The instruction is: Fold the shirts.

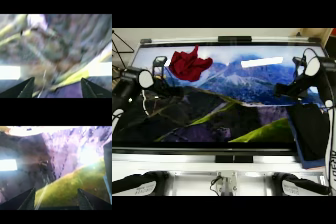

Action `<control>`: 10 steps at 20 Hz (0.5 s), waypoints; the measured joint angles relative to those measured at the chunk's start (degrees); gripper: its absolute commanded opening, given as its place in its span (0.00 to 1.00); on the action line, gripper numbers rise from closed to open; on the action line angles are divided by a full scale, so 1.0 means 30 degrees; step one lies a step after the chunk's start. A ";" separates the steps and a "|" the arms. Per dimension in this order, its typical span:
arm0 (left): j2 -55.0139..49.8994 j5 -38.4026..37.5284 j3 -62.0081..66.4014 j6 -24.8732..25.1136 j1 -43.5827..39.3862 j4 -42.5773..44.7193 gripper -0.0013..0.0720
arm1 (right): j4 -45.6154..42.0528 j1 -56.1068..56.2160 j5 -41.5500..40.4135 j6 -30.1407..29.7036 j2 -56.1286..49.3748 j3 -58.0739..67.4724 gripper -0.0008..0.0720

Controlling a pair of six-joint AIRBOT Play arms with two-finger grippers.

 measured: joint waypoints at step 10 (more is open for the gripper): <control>-0.8451 0.4087 0.7563 -0.0670 0.2404 0.0022 0.95 | 0.0124 0.0015 -0.2674 -0.0022 -0.0007 0.0000 0.88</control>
